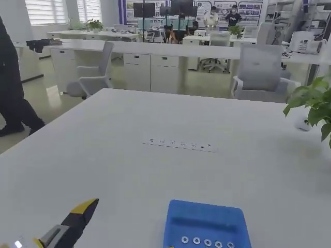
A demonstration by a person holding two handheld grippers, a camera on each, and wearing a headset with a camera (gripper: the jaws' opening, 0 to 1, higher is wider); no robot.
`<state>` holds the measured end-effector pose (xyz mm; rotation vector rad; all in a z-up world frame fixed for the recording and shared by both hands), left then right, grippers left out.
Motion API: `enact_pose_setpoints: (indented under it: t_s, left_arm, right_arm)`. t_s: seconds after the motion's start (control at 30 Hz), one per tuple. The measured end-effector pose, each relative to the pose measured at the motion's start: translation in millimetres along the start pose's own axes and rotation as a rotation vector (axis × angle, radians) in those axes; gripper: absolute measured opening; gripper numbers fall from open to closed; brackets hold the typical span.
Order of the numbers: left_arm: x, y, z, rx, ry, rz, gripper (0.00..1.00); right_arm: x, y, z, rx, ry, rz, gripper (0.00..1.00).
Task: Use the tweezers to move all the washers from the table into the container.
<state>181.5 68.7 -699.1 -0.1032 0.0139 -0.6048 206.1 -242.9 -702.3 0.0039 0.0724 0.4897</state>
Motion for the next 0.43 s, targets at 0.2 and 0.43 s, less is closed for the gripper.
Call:
enact_pose_setpoints:
  t_s: [0.2,0.43]
  left_arm:
    - [-0.1,1.4,0.1,-0.018,-0.007,0.001,0.99]
    - [-0.4,2.1,-1.3,-0.021,-0.004,0.001,0.99]
  right_arm:
    - [-1.0,-4.5,-0.4,0.003,-0.001,-0.024,0.99]
    - [-2.8,-10.0,0.6,0.024,-0.011,-0.049,0.97]
Point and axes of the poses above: the centre of the closed fingertips' face, and the gripper's own axes: x roughly forward along the fingers, y roughly to its left, z roughly out of its top, the point moved 5 cm from there along -x, roughly backward along the fingers, and after that the axes turned 11 degrees about -z, right-handed, at the moved point
